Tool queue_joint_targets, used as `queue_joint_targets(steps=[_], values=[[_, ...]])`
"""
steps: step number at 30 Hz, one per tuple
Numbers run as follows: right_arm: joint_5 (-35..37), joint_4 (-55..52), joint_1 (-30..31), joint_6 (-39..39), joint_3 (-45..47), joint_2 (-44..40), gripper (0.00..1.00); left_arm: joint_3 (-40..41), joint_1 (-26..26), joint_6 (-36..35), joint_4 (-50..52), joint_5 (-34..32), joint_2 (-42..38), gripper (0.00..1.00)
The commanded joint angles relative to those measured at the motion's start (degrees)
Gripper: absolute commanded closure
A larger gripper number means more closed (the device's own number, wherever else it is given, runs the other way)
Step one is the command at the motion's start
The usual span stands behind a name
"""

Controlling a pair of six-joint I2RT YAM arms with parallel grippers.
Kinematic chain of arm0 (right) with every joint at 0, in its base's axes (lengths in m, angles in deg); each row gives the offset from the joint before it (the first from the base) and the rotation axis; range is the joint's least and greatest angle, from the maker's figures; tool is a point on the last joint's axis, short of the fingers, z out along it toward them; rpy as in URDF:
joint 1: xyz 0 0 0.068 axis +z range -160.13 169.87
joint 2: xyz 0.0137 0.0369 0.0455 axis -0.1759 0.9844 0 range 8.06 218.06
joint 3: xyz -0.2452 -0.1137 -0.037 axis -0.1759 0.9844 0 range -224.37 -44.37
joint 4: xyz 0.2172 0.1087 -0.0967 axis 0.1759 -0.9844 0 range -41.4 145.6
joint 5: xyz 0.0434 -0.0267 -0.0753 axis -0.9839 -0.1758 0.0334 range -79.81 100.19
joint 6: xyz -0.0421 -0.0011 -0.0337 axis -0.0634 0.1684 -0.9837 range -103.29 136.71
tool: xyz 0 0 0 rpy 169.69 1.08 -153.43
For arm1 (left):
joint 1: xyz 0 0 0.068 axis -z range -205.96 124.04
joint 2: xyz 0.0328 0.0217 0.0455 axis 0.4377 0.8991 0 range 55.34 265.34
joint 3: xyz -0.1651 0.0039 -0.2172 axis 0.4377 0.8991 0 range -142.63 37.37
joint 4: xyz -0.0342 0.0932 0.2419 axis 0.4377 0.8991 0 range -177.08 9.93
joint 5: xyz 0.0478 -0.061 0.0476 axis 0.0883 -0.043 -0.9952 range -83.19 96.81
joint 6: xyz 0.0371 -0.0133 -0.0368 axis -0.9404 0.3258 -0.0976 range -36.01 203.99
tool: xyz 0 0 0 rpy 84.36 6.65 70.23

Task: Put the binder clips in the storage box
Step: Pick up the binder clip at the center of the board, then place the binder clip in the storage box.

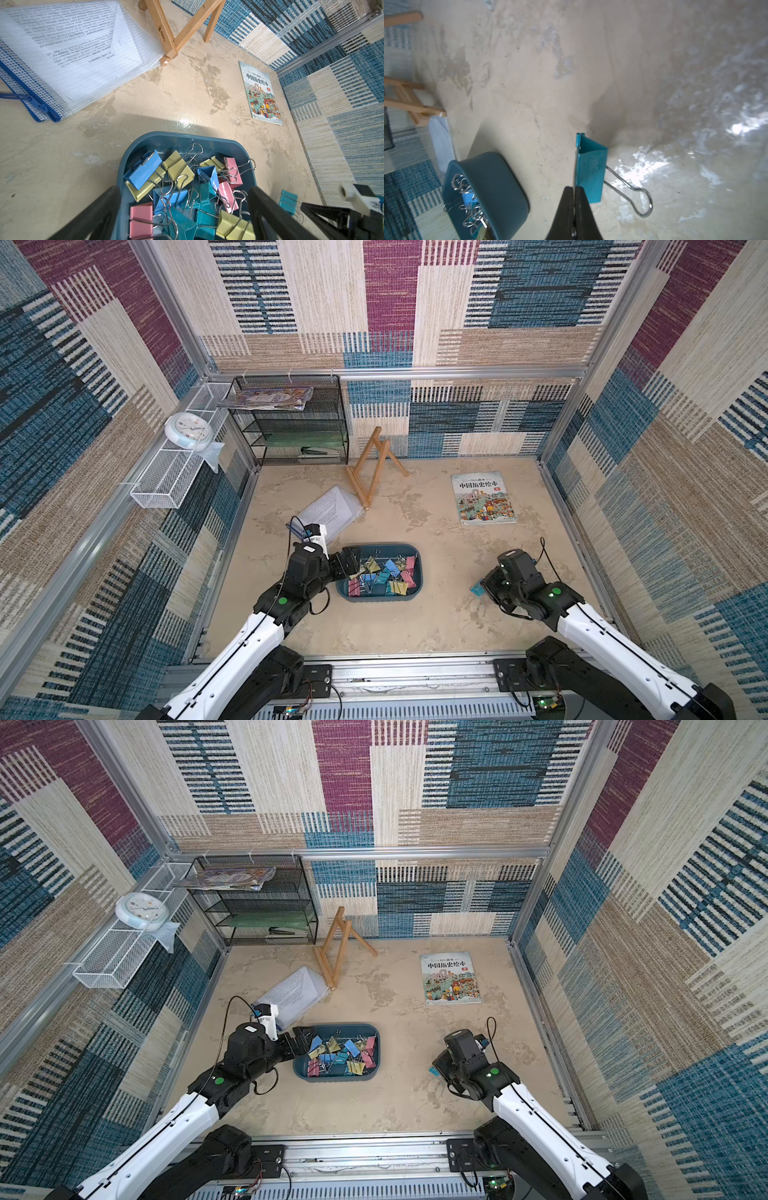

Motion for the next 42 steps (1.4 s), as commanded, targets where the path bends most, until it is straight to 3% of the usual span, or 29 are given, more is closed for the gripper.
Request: queue_joint_targets(steps=[1,8,15,27,42], values=[[-4.6,8.5,0.4,-6.5,-1.2,-0.2,1.0,-0.5,0.0,-0.3,-1.3,0.4,0.1,0.01],[-12.2,24.2,5.8,-12.2,-2.5,2.6,1.0,-0.1,-0.1,-0.4,-1.1,0.2,-0.2,0.01],[-14.2,32.7,16.3,-18.8,-9.5,12.8,1.0,-0.1,-0.1,-0.4,-0.9,0.2,-0.4,0.01],[-3.0,21.5,30.9,-29.6,-29.8,34.4,1.0,0.1,-0.1,-1.2,1.5,-1.2,-3.0,0.01],[-7.7,23.2,35.2,-31.6,-43.5,55.5,1.0,2.3,0.0,-1.0,4.1,-7.8,-11.9,0.01]])
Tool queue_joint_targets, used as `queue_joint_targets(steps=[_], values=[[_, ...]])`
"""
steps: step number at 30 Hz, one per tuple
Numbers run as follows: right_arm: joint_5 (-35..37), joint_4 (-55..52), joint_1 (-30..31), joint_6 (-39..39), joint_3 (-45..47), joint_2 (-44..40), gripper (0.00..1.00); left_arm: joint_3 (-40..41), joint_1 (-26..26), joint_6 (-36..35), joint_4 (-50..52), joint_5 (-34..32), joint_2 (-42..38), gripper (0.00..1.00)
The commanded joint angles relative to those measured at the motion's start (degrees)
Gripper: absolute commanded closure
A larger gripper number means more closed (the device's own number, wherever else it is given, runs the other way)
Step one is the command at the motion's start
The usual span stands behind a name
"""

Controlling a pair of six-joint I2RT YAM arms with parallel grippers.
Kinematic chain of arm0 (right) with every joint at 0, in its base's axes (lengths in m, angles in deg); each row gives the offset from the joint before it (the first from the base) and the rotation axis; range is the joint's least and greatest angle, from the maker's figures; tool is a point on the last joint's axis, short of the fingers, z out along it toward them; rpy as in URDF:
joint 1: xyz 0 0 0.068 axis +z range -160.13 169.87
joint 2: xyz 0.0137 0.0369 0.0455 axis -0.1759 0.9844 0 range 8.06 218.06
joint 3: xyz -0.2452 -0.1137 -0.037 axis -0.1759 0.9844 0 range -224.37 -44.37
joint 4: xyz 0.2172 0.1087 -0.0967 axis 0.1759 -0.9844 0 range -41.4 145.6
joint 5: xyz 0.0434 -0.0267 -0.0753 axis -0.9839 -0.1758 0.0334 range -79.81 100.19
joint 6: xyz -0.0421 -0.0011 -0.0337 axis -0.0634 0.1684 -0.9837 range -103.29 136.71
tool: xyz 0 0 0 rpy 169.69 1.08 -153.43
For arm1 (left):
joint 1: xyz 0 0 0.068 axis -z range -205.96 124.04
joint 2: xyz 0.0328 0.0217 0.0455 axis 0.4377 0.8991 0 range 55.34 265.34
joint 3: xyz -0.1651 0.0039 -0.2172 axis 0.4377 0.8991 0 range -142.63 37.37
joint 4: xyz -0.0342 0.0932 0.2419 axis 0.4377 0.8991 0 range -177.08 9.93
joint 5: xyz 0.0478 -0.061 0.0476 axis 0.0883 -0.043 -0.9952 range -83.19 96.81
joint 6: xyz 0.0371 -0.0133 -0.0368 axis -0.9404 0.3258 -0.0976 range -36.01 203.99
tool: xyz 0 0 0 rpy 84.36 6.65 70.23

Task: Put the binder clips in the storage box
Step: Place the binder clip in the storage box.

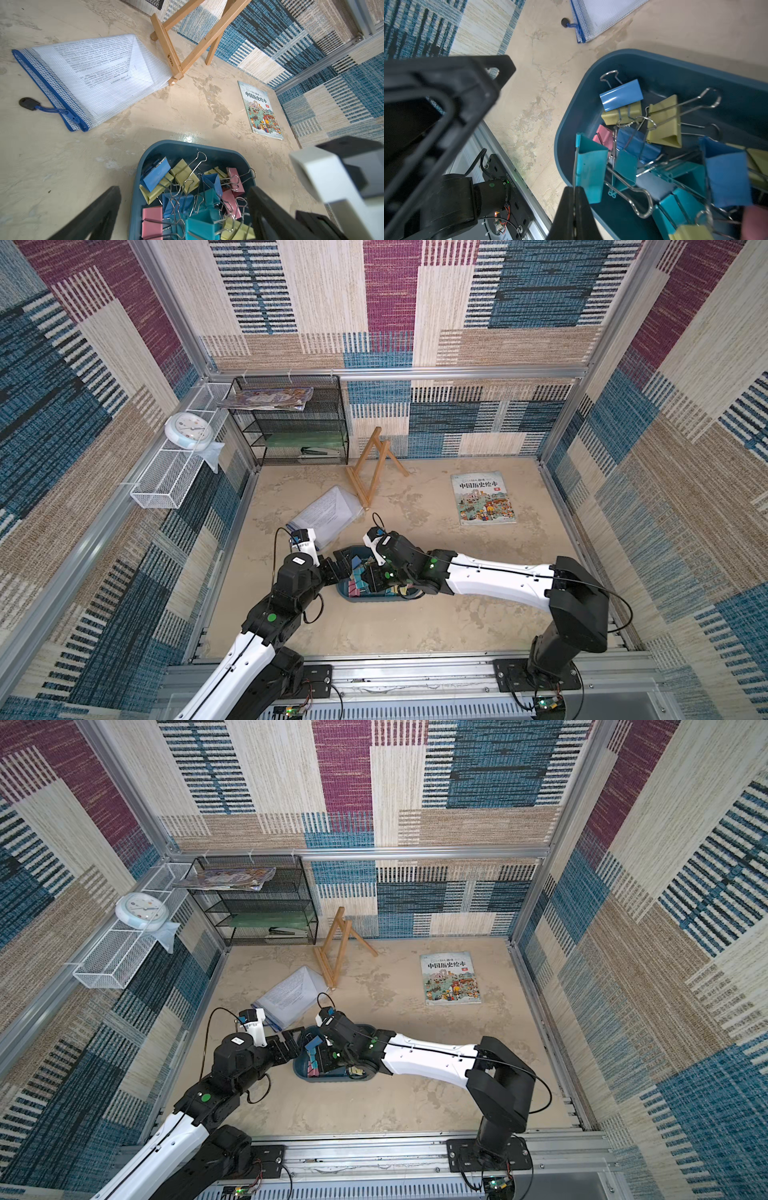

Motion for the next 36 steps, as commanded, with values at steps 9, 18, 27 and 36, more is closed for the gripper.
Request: queue_joint_targets(steps=[9,18,27,36], values=[[-0.9,0.6,0.3,-1.0,-7.0,10.1,1.0,0.8,0.0,-0.8,2.6,-3.4,-3.3,0.01],[0.5,0.3,0.5,-1.0,-6.8,8.1,0.8,0.9,0.0,-0.8,2.4,-3.5,-3.3,0.01],[13.4,0.1,0.5,-4.3,-1.4,-5.0,0.7,0.5,-0.1,-1.2,3.0,-4.4,-4.2,0.01],[58.0,4.8,-0.7,-20.8,16.6,-29.2,0.46,1.2,-0.1,-6.8,-0.8,-13.4,-4.7,0.01]])
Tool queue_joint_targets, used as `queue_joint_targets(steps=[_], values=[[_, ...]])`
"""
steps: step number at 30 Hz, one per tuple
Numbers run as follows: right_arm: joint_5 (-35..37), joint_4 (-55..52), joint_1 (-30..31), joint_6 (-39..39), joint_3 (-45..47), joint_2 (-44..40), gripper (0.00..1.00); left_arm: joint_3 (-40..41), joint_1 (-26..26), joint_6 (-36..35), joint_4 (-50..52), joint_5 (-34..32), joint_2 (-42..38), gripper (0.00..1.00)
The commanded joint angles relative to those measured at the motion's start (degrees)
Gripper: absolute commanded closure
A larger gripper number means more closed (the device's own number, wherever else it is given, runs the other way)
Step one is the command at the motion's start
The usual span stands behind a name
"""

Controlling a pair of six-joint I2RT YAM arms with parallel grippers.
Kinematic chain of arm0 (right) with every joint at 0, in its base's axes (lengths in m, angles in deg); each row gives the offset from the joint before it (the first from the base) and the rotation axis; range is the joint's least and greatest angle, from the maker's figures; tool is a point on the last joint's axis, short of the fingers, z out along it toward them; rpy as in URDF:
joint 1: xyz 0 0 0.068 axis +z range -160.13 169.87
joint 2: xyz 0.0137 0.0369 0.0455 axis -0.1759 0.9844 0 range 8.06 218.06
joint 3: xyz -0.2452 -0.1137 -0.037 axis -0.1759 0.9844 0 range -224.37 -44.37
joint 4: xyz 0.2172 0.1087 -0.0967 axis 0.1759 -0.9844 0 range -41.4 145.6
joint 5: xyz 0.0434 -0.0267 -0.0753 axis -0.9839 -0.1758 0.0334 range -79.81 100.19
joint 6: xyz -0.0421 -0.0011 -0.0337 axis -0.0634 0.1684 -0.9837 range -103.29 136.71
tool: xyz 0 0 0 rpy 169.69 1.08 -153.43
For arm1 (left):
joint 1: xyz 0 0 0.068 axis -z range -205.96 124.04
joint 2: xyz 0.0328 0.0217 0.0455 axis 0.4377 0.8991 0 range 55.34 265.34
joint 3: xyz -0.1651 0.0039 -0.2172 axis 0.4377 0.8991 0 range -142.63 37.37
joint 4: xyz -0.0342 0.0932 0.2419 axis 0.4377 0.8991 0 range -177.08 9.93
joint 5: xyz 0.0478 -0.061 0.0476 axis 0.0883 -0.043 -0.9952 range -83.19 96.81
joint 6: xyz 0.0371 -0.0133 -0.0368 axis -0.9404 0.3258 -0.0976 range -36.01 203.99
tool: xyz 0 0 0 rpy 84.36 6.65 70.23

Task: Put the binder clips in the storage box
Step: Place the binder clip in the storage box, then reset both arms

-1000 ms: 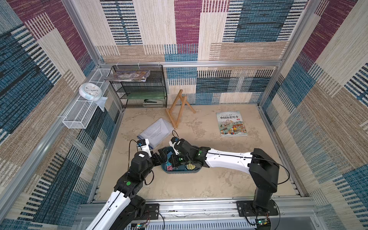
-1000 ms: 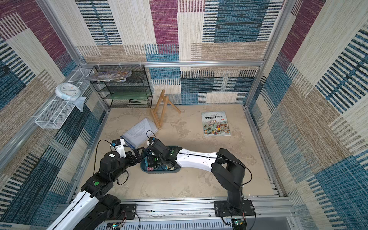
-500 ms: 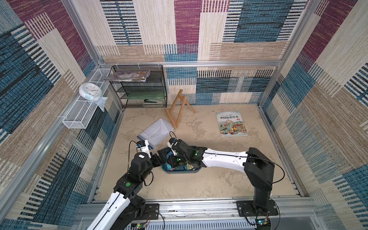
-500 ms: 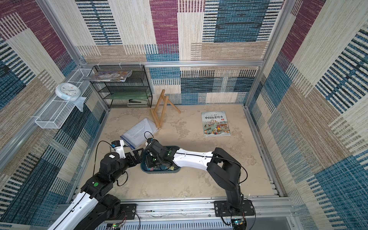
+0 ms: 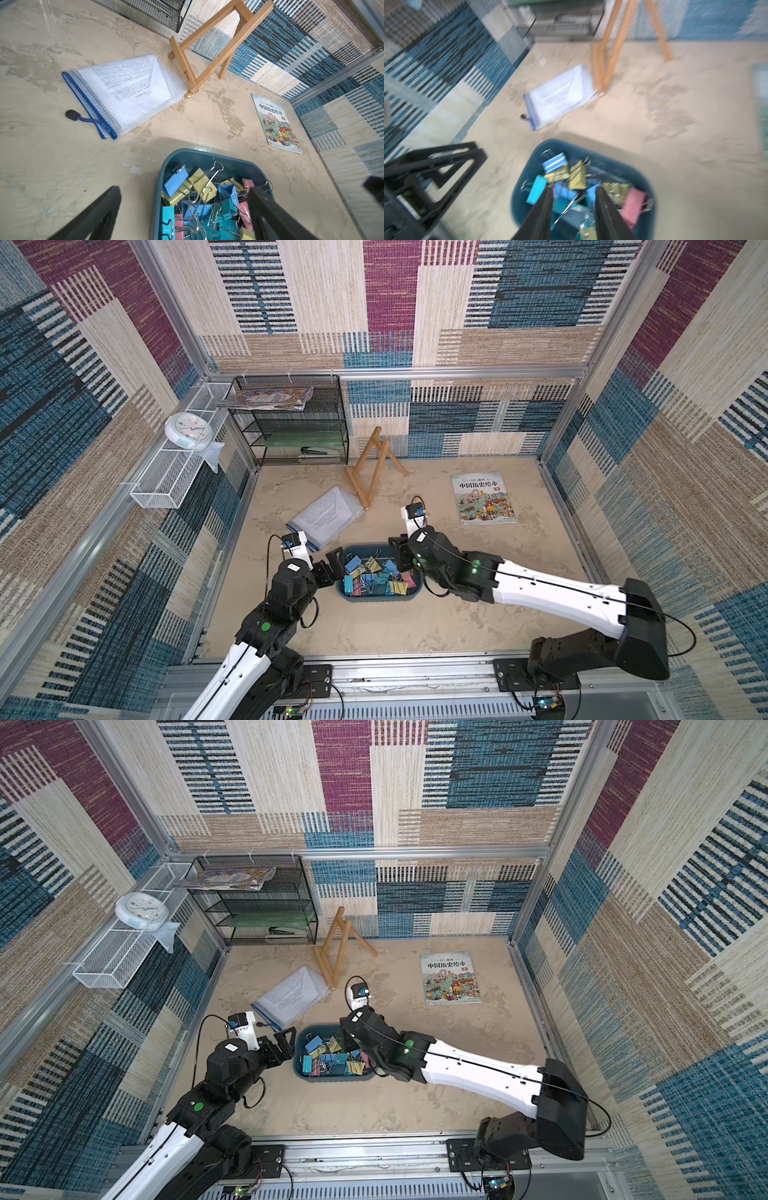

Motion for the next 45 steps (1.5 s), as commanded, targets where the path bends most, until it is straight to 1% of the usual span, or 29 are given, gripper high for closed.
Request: queue_joint_targets(steps=[1,2,3,4,7,8,10,12,14,17,19,21,23,25,26,27,28,29,30,31,32,33,36,38,39,40,41,42,45], values=[[22.0,8.4,-2.0,-13.9,8.5,-7.7,0.41,1.0,0.0,-4.8,-4.7,-7.4,-0.3,0.01],[22.9,12.3,-3.8,-17.0,11.7,-10.3,0.37,1.8,0.0,-6.4,-6.8,-9.1,-0.1,0.01],[23.2,14.7,-5.8,-18.5,14.2,-12.4,0.35,2.4,0.0,-7.8,-8.3,-10.9,-0.1,0.0],[22.8,16.2,-8.6,-18.9,16.6,-14.4,0.33,3.0,0.0,-9.7,-9.7,-13.1,0.2,0.01],[20.7,18.1,-18.8,-17.1,22.8,-18.7,0.25,5.7,0.0,-16.0,-16.8,-18.7,0.8,0.0],[20.1,20.5,-22.3,-17.4,25.5,-19.6,0.23,7.0,-0.1,-18.4,-20.0,-20.6,1.1,0.0],[18.5,28.1,-27.4,-20.5,31.1,-20.7,0.17,9.4,-0.1,-23.0,-26.6,-23.9,2.7,0.0],[17.9,33.4,-31.9,-22.2,35.4,-20.4,0.11,11.0,-0.5,-28.5,-33.1,-25.6,6.0,0.01],[15.2,37.1,-37.1,-23.3,38.2,-18.5,0.1,10.8,-1.4,-33.3,-36.8,-25.7,11.1,0.01],[12.3,40.5,-43.4,-23.8,39.4,-13.1,0.09,11.2,-3.6,-36.7,-44.3,-23.4,19.6,0.01],[10.8,46.7,-46.3,-26.3,40.5,-8.9,0.08,11.7,-6.2,-36.3,-50.3,-20.3,24.7,0.01],[7.8,55.9,-49.1,-28.8,42.8,-5.2,0.08,11.4,-9.3,-34.9,-53.3,-16.5,29.0,0.01],[3.3,65.2,-52.3,-29.5,44.9,-0.8,0.08,10.7,-12.4,-33.1,-55.2,-12.2,32.9,0.01],[1.8,71.6,-54.0,-31.3,44.7,3.2,0.08,9.5,-14.6,-32.5,-56.6,-9.5,36.8,0.01],[-0.1,74.1,-54.5,-32.7,44.4,4.9,0.07,8.8,-15.4,-32.6,-56.8,-8.6,38.9,0.01],[-2.2,74.0,-55.3,-31.5,43.5,6.2,0.07,8.1,-16.1,-32.6,-57.3,-8.1,40.9,0.01],[-7.0,75.1,-56.6,-30.4,43.3,8.6,0.07,7.6,-16.8,-32.5,-58.3,-7.3,43.4,0.01],[-10.3,81.6,-57.7,-31.7,43.7,12.1,0.08,7.1,-17.5,-32.8,-60.4,-7.0,45.8,0.01],[-11.4,81.2,-58.3,-31.6,43.2,12.9,0.08,6.7,-17.9,-33.4,-60.5,-5.8,46.9,0.01],[-14.2,74.8,-59.4,-29.8,41.6,11.4,0.08,5.9,-18.6,-33.4,-60.5,-5.1,48.4,0.01],[-17.1,70.6,-61.0,-28.0,40.5,10.4,0.08,5.1,-19.7,-32.3,-60.3,-4.2,49.9,0.01],[-18.5,71.7,-62.1,-27.5,40.9,10.5,0.08,4.8,-20.8,-31.7,-61.0,-2.0,51.4,0.01],[-19.7,75.8,-62.4,-27.8,43.0,11.1,0.06,3.1,-22.6,-30.7,-63.4,0.6,57.0,0.01],[-18.8,82.4,-62.3,-27.9,45.1,13.3,0.07,1.3,-24.1,-29.4,-57.8,3.4,55.9,0.01],[-18.8,84.2,-62.3,-28.0,45.7,13.8,0.07,1.4,-24.7,-29.3,-59.1,4.4,56.4,0.01],[-18.7,82.9,-62.3,-27.9,45.5,13.5,0.06,1.9,-24.8,-29.4,-61.1,4.6,57.0,0.01],[-18.8,81.6,-62.3,-27.7,45.2,13.0,0.03,1.6,-24.8,-29.3,-59.7,4.7,56.6,0.01],[-18.9,80.0,-62.3,-27.7,44.7,12.5,0.02,1.0,-24.9,-29.0,-57.8,4.8,56.1,0.01],[-19.0,79.8,-62.3,-27.8,44.7,12.4,0.01,1.6,-24.9,-29.2,-59.6,4.7,56.6,0.01]])
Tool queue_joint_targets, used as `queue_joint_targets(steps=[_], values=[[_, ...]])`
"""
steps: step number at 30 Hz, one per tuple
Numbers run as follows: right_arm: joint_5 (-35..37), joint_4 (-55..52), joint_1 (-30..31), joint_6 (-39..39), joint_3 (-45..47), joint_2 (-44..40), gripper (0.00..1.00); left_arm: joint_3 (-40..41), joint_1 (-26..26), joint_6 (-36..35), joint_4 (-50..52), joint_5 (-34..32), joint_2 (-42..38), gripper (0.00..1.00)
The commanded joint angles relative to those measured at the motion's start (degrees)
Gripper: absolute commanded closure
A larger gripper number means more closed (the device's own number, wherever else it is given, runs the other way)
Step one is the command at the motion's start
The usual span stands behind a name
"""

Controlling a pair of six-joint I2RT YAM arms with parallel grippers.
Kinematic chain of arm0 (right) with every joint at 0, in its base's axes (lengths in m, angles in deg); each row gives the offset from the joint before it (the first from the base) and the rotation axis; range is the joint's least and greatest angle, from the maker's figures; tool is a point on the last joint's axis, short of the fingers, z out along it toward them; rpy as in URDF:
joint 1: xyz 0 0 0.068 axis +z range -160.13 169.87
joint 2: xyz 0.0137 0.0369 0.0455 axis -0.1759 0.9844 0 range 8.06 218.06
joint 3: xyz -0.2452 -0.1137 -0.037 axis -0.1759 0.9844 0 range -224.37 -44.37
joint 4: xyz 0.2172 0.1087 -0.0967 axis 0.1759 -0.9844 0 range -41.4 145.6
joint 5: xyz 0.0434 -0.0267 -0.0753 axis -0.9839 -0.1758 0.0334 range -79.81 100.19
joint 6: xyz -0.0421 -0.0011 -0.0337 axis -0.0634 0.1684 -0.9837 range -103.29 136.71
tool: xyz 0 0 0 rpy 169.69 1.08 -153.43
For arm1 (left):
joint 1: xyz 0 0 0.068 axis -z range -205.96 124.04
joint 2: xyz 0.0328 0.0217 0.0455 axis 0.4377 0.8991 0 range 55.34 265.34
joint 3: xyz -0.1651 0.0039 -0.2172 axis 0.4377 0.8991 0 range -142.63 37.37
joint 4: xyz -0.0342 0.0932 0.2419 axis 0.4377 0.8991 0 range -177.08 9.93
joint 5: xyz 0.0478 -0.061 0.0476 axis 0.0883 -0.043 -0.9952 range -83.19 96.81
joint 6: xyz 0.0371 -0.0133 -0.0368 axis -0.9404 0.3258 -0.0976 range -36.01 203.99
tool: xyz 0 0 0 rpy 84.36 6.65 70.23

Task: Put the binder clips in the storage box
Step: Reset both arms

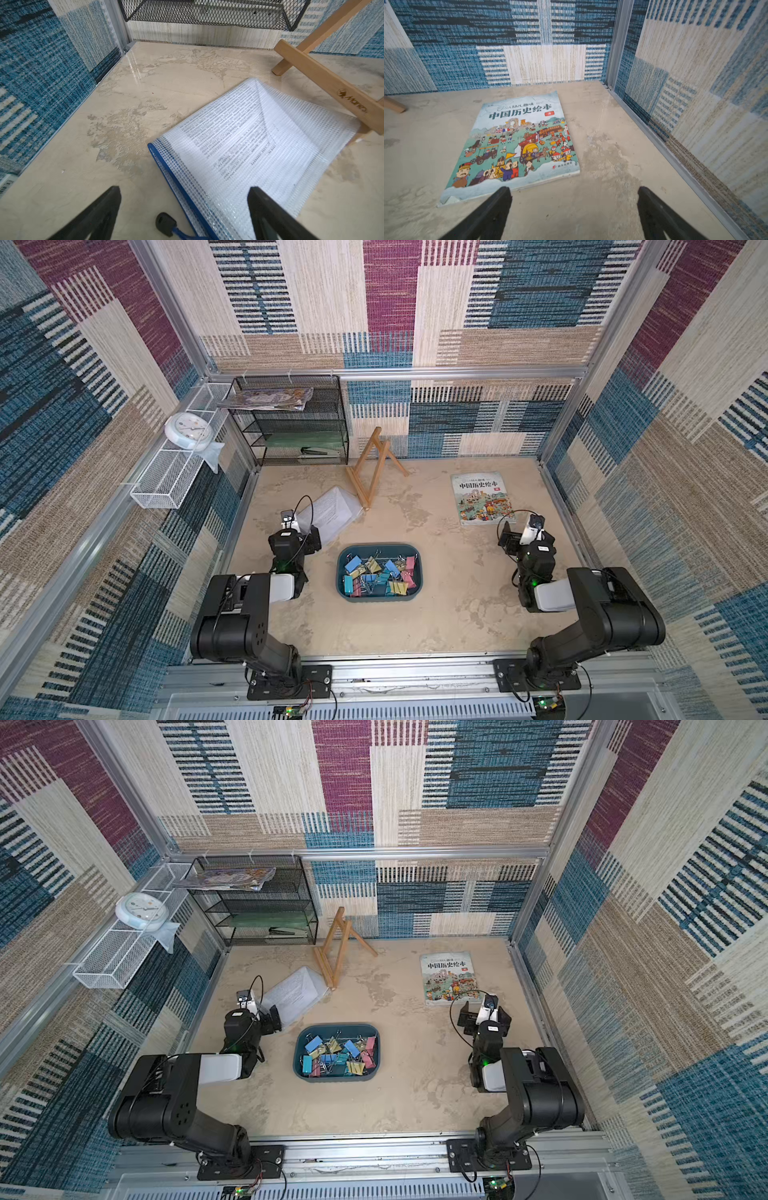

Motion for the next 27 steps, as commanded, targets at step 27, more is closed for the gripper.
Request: queue_joint_targets(steps=[27], values=[[0.4,10.7,-0.1,1.3,5.7,-2.0,0.0,1.3,-0.1,0.9,-2.5,1.1,-0.8,0.01]])
